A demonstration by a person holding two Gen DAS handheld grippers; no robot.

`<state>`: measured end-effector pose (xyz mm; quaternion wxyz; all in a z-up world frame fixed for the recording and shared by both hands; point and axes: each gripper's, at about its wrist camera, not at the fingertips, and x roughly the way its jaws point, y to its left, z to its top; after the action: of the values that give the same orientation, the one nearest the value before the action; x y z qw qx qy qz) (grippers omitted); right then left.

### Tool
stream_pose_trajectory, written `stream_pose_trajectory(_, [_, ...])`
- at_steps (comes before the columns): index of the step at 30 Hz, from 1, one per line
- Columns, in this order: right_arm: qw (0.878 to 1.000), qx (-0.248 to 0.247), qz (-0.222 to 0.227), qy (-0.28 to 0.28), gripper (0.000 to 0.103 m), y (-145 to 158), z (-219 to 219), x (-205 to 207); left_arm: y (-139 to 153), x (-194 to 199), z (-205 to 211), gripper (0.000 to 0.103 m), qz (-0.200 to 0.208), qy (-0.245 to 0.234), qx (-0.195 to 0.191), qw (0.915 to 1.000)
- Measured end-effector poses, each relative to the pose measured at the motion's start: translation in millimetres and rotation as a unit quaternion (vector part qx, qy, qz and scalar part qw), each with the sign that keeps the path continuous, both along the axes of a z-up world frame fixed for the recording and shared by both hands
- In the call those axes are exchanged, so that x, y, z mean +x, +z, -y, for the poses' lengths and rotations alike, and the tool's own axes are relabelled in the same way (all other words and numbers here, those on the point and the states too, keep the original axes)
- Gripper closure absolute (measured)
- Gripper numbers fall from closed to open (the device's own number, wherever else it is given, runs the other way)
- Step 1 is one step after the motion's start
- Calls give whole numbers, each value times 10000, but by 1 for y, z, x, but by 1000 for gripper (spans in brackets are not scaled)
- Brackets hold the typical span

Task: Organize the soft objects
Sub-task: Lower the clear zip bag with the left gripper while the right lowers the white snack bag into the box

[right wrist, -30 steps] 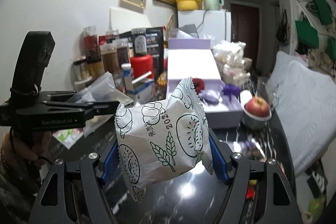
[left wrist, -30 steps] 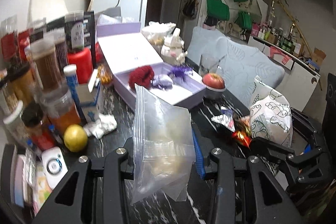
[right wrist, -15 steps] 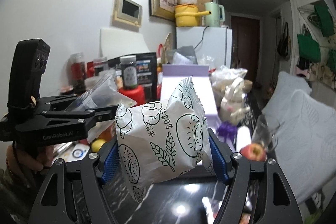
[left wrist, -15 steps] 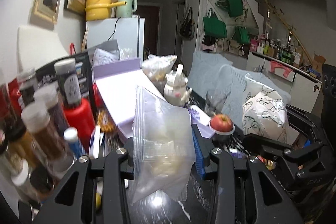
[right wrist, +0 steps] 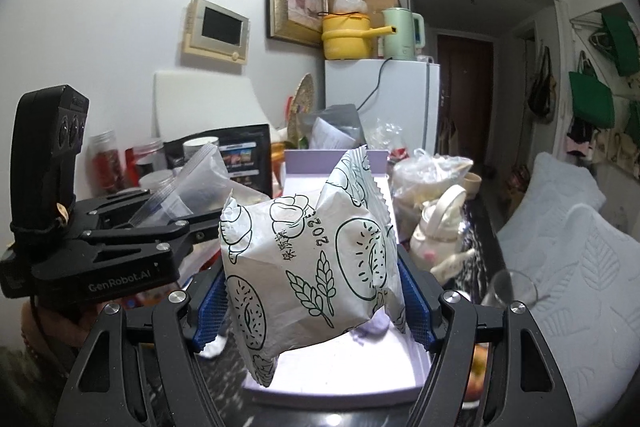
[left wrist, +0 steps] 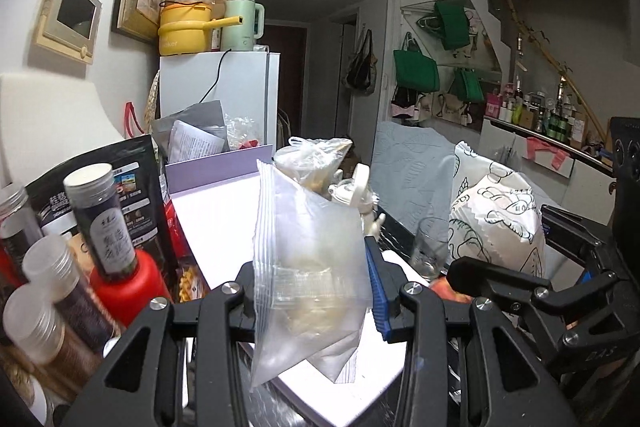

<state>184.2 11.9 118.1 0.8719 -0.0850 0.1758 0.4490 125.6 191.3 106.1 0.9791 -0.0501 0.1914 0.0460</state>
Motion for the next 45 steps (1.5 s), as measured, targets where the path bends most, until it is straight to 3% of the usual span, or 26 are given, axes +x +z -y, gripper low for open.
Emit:
stream_pose_trajectory(8, [10000, 0, -59, -60, 29, -8, -23, 40, -12, 43, -21, 64, -115, 233, -45, 9997])
stream_pose_trajectory(22, [9972, -411, -546, -304, 29, -51, -40, 89, -57, 98, -38, 64, -827, 531, 120, 9951])
stream_pose_trajectory(45, [9852, -1187, -1187, -357, 29, -106, -66, 119, -148, 156, -47, 64, -2356, 444, -21, 9708])
